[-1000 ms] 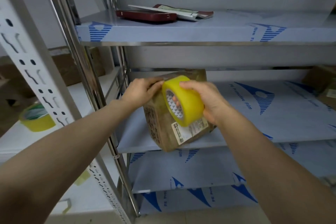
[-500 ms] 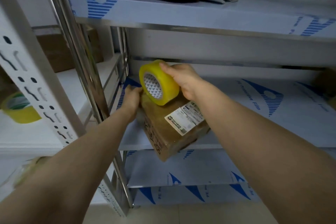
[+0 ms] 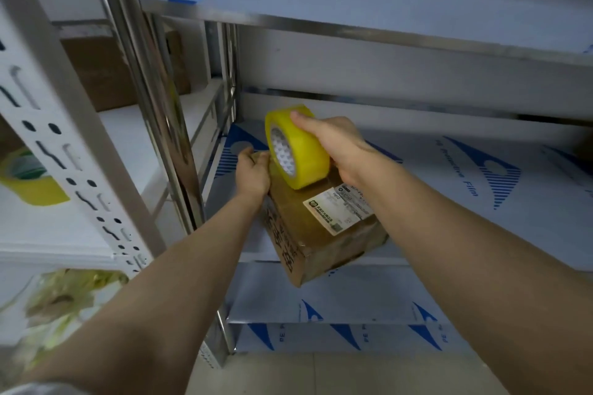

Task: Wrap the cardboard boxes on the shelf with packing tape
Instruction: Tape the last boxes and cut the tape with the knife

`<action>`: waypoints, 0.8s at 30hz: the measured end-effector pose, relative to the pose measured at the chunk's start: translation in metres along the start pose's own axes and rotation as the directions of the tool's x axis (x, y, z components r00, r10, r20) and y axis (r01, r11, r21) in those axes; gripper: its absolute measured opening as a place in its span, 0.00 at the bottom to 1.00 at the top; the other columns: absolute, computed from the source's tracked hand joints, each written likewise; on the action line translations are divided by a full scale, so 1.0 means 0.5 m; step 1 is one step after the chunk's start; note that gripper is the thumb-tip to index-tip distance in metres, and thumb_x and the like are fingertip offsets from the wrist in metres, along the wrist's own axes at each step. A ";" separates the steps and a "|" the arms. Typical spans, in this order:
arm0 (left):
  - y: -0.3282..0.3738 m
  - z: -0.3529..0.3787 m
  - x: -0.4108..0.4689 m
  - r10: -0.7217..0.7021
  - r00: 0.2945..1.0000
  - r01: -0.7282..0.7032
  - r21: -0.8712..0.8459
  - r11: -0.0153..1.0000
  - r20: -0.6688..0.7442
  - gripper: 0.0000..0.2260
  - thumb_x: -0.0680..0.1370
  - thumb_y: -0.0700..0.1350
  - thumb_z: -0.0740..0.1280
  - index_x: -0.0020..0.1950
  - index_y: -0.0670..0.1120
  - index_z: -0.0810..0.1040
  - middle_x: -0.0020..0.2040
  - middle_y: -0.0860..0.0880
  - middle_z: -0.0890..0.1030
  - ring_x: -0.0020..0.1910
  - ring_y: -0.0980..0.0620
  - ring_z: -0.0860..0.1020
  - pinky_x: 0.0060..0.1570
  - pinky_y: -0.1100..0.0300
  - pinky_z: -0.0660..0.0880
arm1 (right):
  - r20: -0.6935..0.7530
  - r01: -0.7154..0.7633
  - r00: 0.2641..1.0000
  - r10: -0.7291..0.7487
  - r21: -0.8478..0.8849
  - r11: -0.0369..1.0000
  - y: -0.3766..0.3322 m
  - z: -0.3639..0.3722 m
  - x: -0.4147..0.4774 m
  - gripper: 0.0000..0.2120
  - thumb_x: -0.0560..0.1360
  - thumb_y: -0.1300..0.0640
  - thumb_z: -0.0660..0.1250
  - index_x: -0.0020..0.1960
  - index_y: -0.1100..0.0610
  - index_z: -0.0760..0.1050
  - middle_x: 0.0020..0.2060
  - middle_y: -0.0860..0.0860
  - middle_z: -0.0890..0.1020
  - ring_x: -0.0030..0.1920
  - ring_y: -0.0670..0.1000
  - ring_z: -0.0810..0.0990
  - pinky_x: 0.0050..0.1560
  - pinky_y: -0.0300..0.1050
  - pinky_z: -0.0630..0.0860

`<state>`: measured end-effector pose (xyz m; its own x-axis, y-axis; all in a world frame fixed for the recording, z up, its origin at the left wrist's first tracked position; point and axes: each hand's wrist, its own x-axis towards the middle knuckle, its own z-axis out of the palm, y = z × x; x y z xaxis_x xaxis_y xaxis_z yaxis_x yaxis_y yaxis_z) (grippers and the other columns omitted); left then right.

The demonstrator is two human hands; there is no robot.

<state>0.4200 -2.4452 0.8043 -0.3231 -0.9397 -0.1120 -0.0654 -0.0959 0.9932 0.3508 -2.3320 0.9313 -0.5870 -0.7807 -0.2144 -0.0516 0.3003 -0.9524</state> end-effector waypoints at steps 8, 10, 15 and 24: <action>0.002 0.001 -0.004 0.042 0.999 -0.042 0.002 0.999 -0.018 0.15 0.82 0.42 0.58 0.68 0.43 0.67 0.61 0.44 0.73 0.60 0.46 0.72 0.64 0.53 0.69 | -0.057 -0.058 0.997 0.045 -0.255 0.965 -0.003 -0.095 -0.192 0.17 0.67 0.41 0.72 0.43 0.54 0.78 0.39 0.53 0.82 0.39 0.53 0.82 0.42 0.46 0.78; 0.003 0.003 -0.006 0.064 0.998 -0.064 -0.011 0.998 -0.025 0.14 0.82 0.41 0.58 0.68 0.41 0.67 0.58 0.46 0.73 0.59 0.48 0.72 0.59 0.58 0.69 | -0.073 -0.082 0.995 0.067 -0.234 0.969 0.011 -0.107 -0.235 0.23 0.62 0.37 0.70 0.44 0.55 0.80 0.37 0.55 0.84 0.38 0.55 0.83 0.43 0.47 0.80; 0.002 0.009 -0.004 0.051 0.999 -0.051 -0.012 0.999 -0.016 0.15 0.82 0.42 0.59 0.68 0.41 0.67 0.61 0.43 0.73 0.58 0.47 0.72 0.56 0.60 0.68 | -0.120 -0.107 0.989 0.082 -0.223 0.969 0.063 -0.110 -0.281 0.25 0.58 0.33 0.65 0.39 0.53 0.82 0.33 0.49 0.85 0.36 0.50 0.84 0.45 0.48 0.80; 0.002 0.016 -0.005 0.052 0.999 -0.052 -0.011 0.999 -0.016 0.14 0.81 0.42 0.59 0.67 0.42 0.68 0.55 0.47 0.72 0.54 0.50 0.71 0.54 0.60 0.68 | -0.234 -0.150 0.968 0.088 -0.265 0.953 0.171 -0.099 -0.297 0.22 0.68 0.34 0.64 0.38 0.53 0.81 0.37 0.51 0.84 0.41 0.51 0.82 0.51 0.52 0.79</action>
<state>0.4131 -2.4401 0.8052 -0.3110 -0.9485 -0.0600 -0.0385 -0.0505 0.9980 0.3933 -2.1632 0.8924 -0.7621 -0.6012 -0.2403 -0.1748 0.5484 -0.8177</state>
